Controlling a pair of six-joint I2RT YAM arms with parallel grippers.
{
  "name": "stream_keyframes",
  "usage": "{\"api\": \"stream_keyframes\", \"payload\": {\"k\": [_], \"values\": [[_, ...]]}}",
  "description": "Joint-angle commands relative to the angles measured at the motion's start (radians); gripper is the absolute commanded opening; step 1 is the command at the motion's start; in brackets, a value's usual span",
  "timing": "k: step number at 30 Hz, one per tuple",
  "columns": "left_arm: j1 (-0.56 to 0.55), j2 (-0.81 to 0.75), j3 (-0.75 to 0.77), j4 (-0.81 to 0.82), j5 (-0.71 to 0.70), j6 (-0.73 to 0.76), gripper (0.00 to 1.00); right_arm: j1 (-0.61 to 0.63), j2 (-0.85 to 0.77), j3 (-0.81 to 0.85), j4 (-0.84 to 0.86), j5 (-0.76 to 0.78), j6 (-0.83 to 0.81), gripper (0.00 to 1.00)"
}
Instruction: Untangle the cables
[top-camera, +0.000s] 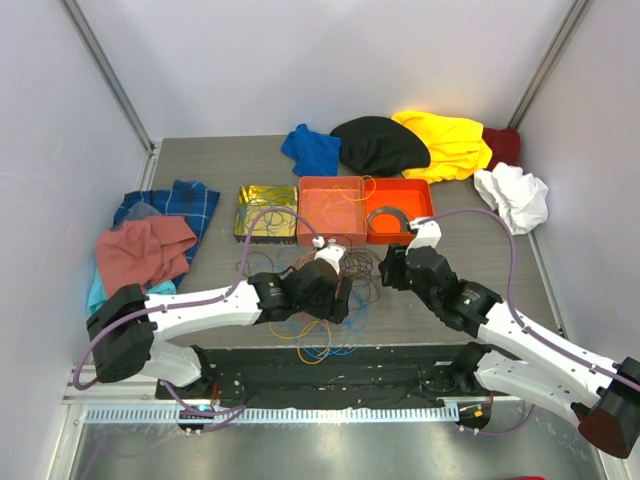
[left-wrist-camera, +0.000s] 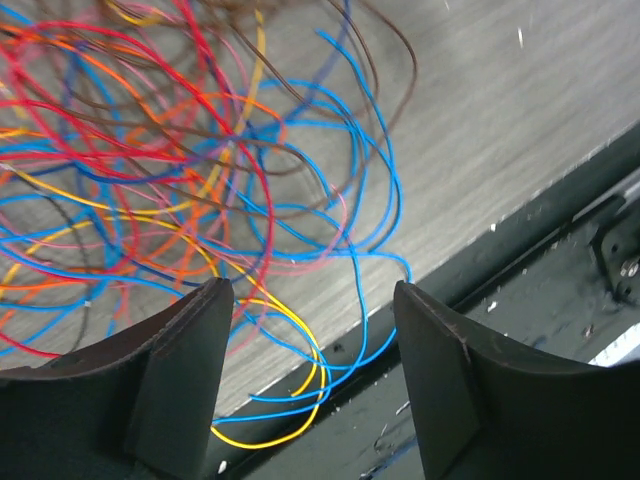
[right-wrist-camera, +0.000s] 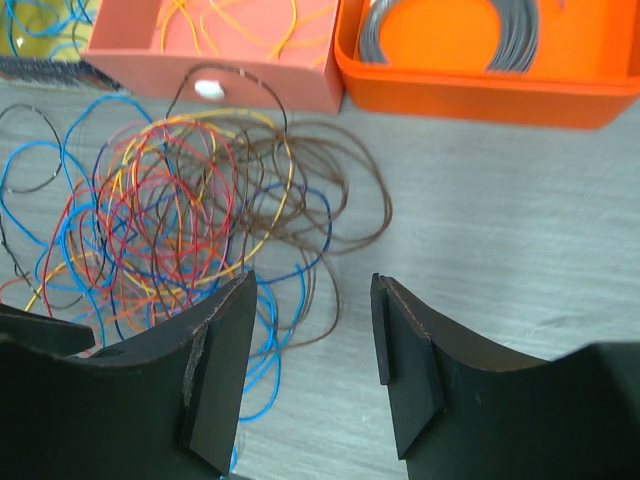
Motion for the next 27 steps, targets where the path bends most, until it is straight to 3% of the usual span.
{"api": "stream_keyframes", "payload": {"k": [1, 11, 27], "values": [[-0.063, 0.013, 0.030, 0.030, -0.015, 0.060, 0.68, 0.006, -0.024, -0.021, 0.042, -0.021, 0.068, 0.57], [-0.140, 0.204, 0.117, 0.024, 0.077, 0.160, 0.56, 0.004, -0.054, -0.009, -0.003, 0.008, 0.080, 0.57], [-0.151, 0.363, 0.228, 0.060, 0.054, 0.218, 0.57, 0.006, -0.087, -0.012, -0.034, 0.032, 0.071, 0.57]]}}
